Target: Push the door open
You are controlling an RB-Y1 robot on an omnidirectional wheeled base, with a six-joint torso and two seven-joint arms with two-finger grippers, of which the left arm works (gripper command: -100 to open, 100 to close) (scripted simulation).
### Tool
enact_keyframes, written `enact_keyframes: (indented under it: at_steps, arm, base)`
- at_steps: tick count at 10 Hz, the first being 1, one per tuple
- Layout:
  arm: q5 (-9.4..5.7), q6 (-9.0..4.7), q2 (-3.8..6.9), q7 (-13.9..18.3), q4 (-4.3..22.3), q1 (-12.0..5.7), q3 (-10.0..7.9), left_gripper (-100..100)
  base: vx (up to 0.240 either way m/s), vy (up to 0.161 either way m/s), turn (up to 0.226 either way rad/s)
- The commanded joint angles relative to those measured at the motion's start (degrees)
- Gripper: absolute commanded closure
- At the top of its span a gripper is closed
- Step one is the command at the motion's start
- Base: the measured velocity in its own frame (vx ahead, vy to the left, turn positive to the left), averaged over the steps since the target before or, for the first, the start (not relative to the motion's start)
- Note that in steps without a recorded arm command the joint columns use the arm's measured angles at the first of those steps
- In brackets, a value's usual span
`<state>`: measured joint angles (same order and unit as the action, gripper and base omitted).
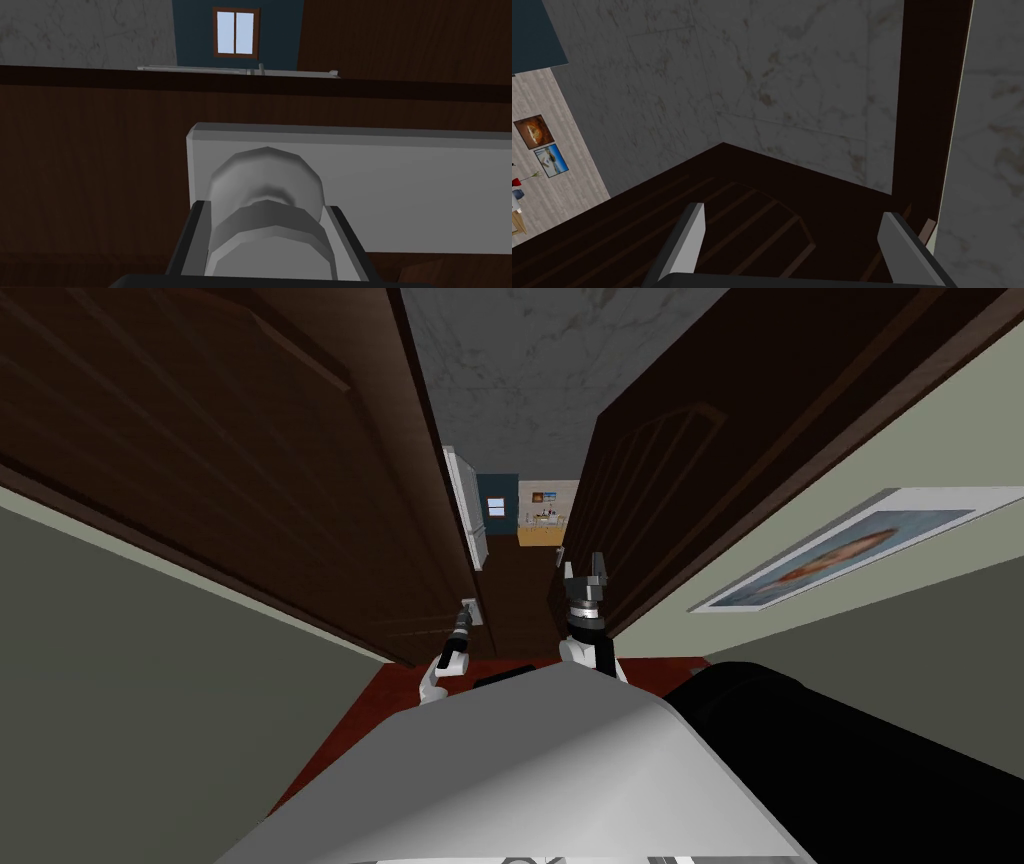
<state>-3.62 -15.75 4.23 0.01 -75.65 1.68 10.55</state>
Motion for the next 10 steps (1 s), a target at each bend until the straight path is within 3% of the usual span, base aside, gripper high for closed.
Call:
enact_keyframes:
  at_steps: [1,10]
  arm:
    - [-0.13,-0.44,0.51,-0.25,-0.25,-0.38,-1.67,100]
    - [-0.70,-0.46,0.69,-1.34,1.11,-1.36,-7.72,100]
  base:
    - [0.182,-0.121,0.060]
    - [0.151,-0.098,0.070]
